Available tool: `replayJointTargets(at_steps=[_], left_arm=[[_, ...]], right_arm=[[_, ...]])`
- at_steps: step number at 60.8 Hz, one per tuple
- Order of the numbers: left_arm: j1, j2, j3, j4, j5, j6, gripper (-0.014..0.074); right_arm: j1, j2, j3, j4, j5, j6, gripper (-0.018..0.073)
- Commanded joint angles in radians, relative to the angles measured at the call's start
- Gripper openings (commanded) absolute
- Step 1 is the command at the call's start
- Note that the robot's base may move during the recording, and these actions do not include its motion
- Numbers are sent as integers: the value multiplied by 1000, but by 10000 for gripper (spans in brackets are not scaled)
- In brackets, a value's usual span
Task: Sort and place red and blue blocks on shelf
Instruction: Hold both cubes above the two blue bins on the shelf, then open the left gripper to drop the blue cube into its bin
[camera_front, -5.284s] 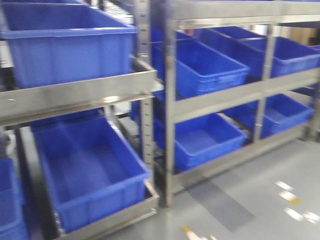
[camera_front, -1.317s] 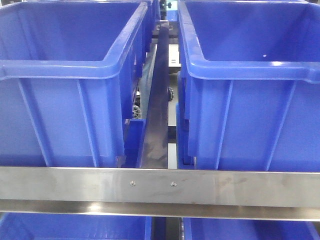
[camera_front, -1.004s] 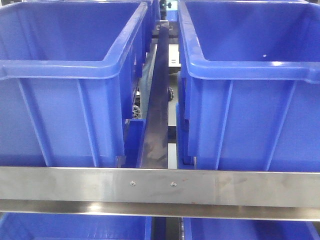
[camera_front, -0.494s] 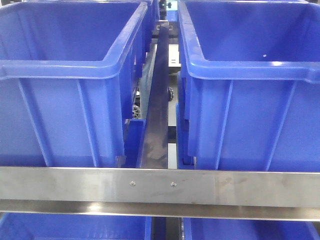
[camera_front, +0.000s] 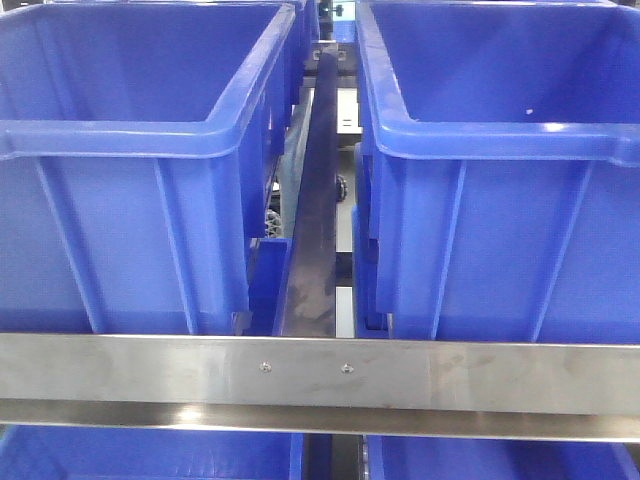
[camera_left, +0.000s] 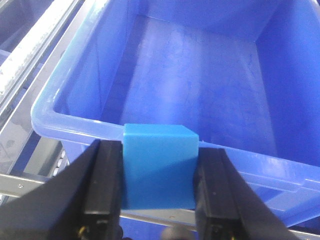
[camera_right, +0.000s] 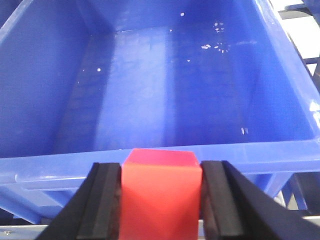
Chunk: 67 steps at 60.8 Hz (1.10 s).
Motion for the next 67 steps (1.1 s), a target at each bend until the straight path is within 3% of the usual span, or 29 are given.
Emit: replayJointTargets(at_steps=[1,45,67], left_arm=[[0,5,-29,7,-88,0,122],[0,16,-85,9,-117,25,122],[-2,159,-210,9,-123,50,122]], right_arm=[[-4,3,-27,-9,-87,-1,67],[-4,3,-51,-9,-129,-1,67],[-4,95,-161,-51,-153,-1,67]])
